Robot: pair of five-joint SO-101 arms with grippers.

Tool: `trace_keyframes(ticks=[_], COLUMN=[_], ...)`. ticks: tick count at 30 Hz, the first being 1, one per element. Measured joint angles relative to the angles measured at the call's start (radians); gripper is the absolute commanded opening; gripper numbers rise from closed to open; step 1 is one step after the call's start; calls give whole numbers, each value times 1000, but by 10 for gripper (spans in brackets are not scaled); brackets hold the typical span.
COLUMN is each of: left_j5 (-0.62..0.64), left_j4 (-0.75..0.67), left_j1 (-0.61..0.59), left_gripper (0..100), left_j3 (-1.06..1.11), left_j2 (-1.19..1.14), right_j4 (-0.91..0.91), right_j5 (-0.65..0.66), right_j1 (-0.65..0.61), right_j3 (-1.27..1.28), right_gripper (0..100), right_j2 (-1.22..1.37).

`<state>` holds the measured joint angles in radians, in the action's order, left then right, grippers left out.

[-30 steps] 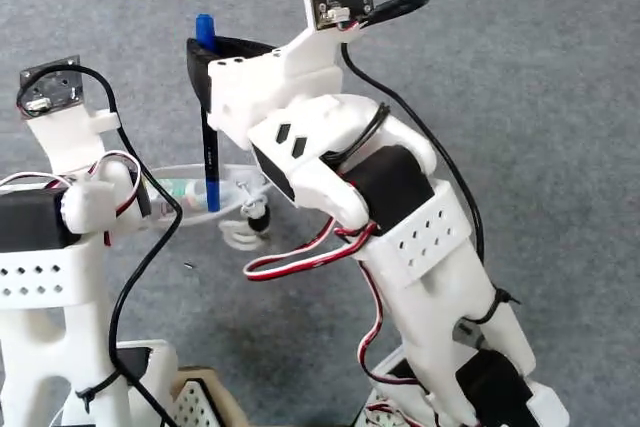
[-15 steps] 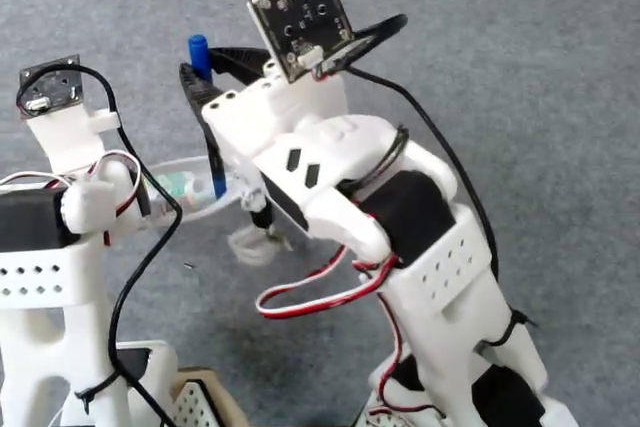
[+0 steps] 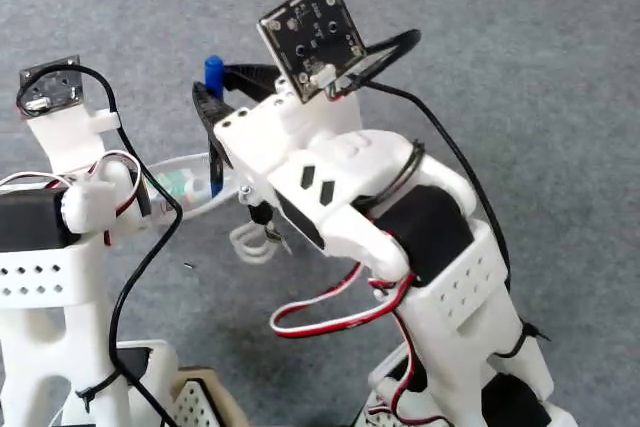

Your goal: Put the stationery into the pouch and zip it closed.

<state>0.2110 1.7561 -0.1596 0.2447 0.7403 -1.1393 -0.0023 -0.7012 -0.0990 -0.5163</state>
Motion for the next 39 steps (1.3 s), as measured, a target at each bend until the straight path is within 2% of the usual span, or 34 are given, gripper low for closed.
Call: trace_keyframes(ticks=[11,16,18,32,39], left_j5=[0,0,0,0,0], left_j4=[0,0,0,0,0], left_j1=[0,0,0,0,0], left_gripper=[28,28,28,28,28], left_j3=[0,0,0,0,-14], left_j2=[0,0,0,0,0], right_j4=[-20,-20,-20,-20,-20], right_j5=[0,0,2,2,2], right_j1=[0,0,0,0,26], right_j3=[0,0,2,3,91], right_gripper=[28,184,218,198,198], right_j2=[-3,-3,-3,-3,-3])
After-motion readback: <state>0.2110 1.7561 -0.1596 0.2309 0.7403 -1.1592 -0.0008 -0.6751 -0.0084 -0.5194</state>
